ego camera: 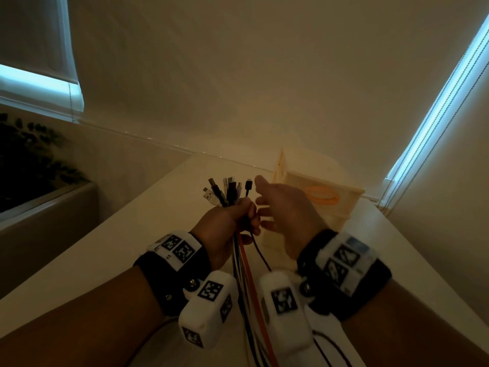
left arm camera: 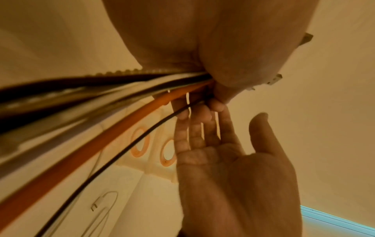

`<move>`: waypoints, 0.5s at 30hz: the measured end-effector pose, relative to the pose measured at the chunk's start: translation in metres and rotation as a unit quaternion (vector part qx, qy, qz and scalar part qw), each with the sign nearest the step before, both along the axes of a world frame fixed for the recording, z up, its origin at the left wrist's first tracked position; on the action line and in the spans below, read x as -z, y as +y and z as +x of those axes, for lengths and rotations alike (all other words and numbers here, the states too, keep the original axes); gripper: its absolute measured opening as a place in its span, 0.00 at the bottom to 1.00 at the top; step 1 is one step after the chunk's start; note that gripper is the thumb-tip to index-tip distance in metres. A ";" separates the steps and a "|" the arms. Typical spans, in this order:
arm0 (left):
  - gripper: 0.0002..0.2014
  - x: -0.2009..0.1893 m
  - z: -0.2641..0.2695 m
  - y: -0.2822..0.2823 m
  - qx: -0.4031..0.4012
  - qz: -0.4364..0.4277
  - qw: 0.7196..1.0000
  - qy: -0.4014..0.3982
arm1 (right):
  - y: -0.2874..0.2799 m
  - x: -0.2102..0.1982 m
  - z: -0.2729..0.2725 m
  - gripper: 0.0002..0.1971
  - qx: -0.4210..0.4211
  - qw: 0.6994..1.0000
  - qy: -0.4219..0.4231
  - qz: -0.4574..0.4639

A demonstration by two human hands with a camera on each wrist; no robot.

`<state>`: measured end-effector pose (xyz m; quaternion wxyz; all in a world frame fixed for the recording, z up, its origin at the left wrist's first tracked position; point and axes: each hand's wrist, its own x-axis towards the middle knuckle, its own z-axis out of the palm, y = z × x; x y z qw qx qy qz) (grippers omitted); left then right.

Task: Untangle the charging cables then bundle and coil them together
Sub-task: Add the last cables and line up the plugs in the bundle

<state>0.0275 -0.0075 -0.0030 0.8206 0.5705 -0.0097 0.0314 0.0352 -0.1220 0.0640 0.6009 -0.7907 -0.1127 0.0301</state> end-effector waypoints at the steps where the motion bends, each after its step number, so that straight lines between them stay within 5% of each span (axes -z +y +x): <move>1: 0.18 0.000 0.000 0.001 0.004 -0.003 1.000 0.001 | 0.006 -0.005 0.006 0.12 0.006 1.000 0.007 0.005; 8: 0.19 -0.002 0.001 0.002 0.055 -0.094 0.994 0.006 | 0.025 -0.003 0.025 0.06 0.004 1.000 0.006 -0.003; 15: 0.19 -0.003 0.001 0.005 0.050 -0.082 0.994 0.055 | 0.030 0.012 0.015 0.04 -0.010 0.999 0.010 0.046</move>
